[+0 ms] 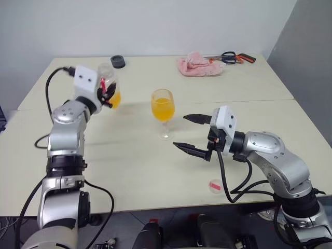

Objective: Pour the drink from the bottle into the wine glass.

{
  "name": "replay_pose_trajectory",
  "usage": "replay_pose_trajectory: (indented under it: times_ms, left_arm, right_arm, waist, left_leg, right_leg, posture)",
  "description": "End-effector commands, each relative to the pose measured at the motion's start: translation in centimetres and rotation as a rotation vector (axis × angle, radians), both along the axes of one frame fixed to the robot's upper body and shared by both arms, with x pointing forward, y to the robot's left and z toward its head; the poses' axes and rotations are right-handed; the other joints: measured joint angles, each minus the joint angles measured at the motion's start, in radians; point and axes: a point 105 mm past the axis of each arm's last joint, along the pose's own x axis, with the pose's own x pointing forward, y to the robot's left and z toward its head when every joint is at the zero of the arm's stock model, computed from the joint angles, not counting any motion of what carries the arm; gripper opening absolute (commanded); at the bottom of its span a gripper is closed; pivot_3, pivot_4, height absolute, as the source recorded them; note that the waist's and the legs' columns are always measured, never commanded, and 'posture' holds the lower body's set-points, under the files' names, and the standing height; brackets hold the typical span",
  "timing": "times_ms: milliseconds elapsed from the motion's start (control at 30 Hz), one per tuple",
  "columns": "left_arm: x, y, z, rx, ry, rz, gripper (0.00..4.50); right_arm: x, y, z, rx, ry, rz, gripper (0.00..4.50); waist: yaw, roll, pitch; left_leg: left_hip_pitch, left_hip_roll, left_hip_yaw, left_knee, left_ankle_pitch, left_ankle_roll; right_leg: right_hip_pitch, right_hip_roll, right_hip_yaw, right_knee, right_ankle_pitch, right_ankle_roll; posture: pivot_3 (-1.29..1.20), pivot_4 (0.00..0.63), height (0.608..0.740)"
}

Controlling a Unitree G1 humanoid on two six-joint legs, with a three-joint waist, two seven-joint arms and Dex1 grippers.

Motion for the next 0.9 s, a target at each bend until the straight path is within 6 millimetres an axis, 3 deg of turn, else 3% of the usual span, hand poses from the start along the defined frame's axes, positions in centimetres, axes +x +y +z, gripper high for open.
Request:
replay_pose_trajectory:
  times_ms: [33,333,533,800,833,900]
  left_arm:
    - [-1.1,0.7,0.9,-0.092,-0.023,0.022,1.65]
    - [-2.4,1.9,-1.5,-0.165,0.074,0.058,1.65]
    - [-2.9,2.4,-3.0,-0.117,0.104,0.044,1.65]
    - [-3.3,1.8,-2.3,-0.105,0.043,-0.001,4.15]
    - [-3.4,1.7,-2.1,-0.103,0.034,-0.001,4.40]
    - [-3.5,1.7,-1.9,-0.095,0.014,-0.001,4.46]
  right_arm:
    - [-0.3,0.6,0.6,-0.017,-0.017,0.037,4.50]
    - [-0.2,1.0,0.3,-0.047,-0.010,0.050,4.50]
    - [-0.2,1.2,0.3,-0.046,-0.011,0.052,4.50]
    - [-0.2,1.3,0.2,-0.039,-0.004,0.054,4.50]
    - [-0.2,1.3,0.1,-0.039,-0.003,0.055,4.50]
    - [-0.2,1.3,0.1,-0.040,-0.001,0.058,4.50]
  waist:
    - [0.004,0.000,0.000]
    - [0.018,-0.001,-0.001]
    - [0.019,-0.001,-0.001]
    - [0.020,-0.001,-0.001]
    - [0.021,-0.001,-0.001]
    - [0.022,-0.001,-0.001]
  left_leg:
    - [0.000,0.000,0.000,0.000,0.000,0.000]
    - [0.000,0.000,0.000,0.000,0.000,0.000]
    - [0.002,0.000,0.002,0.000,0.000,0.000]
    - [0.002,0.000,0.001,0.000,0.000,0.000]
    - [0.002,0.000,0.001,0.000,0.000,0.000]
    - [0.002,0.000,0.001,0.000,0.000,0.000]
  right_leg:
    - [0.000,0.000,0.000,0.000,0.000,0.000]
    - [0.000,0.000,0.000,-0.001,0.000,0.000]
    - [0.001,-0.001,0.001,-0.001,0.000,0.000]
    - [0.001,-0.001,0.001,-0.001,0.000,0.000]
    - [0.001,-0.001,0.001,-0.001,0.000,0.000]
    - [0.001,-0.001,0.001,-0.001,0.000,0.000]
  posture:
    - [0.00,0.150,0.740]
    - [0.00,0.150,0.740]
    - [0.00,0.150,0.740]
    - [0.00,0.150,0.740]
    - [0.00,0.150,0.740]
    - [0.00,0.150,0.740]
